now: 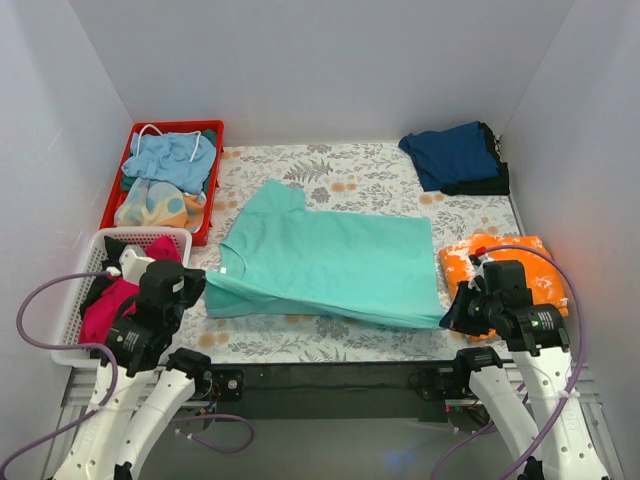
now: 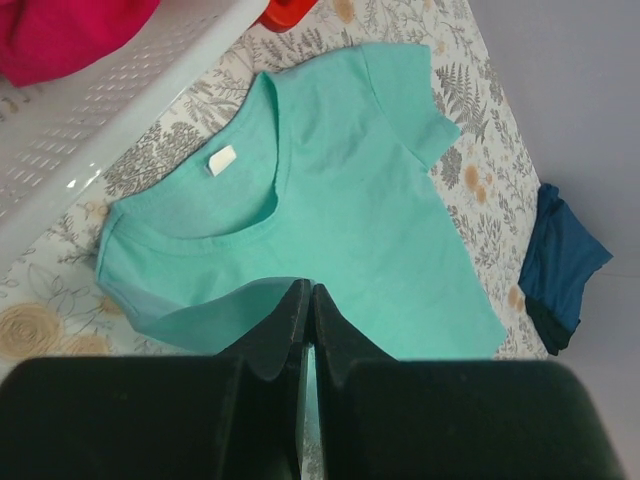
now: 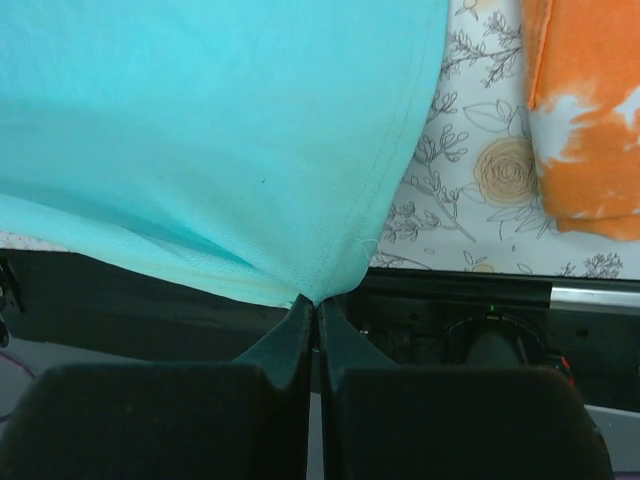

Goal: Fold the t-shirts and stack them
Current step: Fold the tshirt

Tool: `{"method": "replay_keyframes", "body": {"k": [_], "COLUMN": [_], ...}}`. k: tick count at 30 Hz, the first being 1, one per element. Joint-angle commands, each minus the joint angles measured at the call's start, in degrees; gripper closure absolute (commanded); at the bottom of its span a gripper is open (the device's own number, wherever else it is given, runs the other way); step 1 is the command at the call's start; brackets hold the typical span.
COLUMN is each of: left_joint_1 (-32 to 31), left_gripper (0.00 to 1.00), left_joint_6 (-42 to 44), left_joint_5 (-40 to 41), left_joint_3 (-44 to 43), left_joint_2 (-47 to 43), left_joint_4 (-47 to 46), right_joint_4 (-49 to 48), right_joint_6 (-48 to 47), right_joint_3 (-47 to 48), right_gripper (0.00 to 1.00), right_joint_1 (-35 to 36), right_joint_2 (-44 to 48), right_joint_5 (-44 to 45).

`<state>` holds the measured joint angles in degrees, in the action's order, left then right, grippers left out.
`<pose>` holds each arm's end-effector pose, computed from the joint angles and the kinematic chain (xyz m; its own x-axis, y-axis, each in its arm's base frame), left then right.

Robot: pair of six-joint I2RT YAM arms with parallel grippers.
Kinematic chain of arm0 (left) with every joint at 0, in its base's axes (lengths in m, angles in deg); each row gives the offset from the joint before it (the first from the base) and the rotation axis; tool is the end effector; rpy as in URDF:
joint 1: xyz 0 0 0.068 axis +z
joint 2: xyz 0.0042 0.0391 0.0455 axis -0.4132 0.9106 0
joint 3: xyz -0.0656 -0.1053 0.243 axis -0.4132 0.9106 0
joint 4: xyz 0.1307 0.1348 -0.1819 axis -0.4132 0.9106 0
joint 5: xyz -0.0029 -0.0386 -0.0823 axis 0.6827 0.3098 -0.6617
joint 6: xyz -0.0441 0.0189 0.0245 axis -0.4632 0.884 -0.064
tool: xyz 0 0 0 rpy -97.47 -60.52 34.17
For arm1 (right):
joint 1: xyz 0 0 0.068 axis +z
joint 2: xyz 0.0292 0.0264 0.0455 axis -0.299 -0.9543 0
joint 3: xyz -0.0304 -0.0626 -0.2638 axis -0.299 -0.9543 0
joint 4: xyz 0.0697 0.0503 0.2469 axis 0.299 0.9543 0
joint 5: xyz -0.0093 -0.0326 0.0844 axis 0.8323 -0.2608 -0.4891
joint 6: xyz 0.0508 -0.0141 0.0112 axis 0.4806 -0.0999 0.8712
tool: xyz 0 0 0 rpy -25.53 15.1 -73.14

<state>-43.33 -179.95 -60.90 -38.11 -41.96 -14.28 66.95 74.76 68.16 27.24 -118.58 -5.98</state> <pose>0.0756 -0.0106 0.3018 0.1340 -0.9883 -0.0728 -0.5545 -0.0139 -0.8320 0.0743 0.0185 0.2752 -0.8576 0.2226 -0.4636 0.0712 0.9442 0.3216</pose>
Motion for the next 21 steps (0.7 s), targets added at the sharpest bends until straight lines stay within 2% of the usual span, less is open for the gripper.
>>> {"method": "replay_keyframes", "body": {"k": [1,9,16,21], "left_joint_1": [0.28,0.28,0.20,0.20], "left_gripper": [1.00,1.00,1.00,1.00], "left_joint_6": [3.25,4.74,4.39,4.39], "left_joint_5": [-0.47,0.66,1.46,3.65], "left_joint_3": [1.57,5.79,8.08,7.20], "left_joint_2": [5.38,14.61,20.67,23.32], "left_joint_4": [-11.68,-19.43,-25.76,-27.17], "right_joint_4": [-9.07,-23.40,-29.29,-37.29], "right_joint_6": [2.34,5.69,8.05,9.20], "right_joint_3": [-3.19,-13.47,-12.43,-13.39], "right_gripper": [0.98,0.98,0.98,0.98], "right_joint_1": [0.17,0.17,0.17,0.26], "right_joint_2": [0.15,-2.47,-7.22,-12.75], "right_joint_5": [1.81,0.58,4.00,5.06]}}
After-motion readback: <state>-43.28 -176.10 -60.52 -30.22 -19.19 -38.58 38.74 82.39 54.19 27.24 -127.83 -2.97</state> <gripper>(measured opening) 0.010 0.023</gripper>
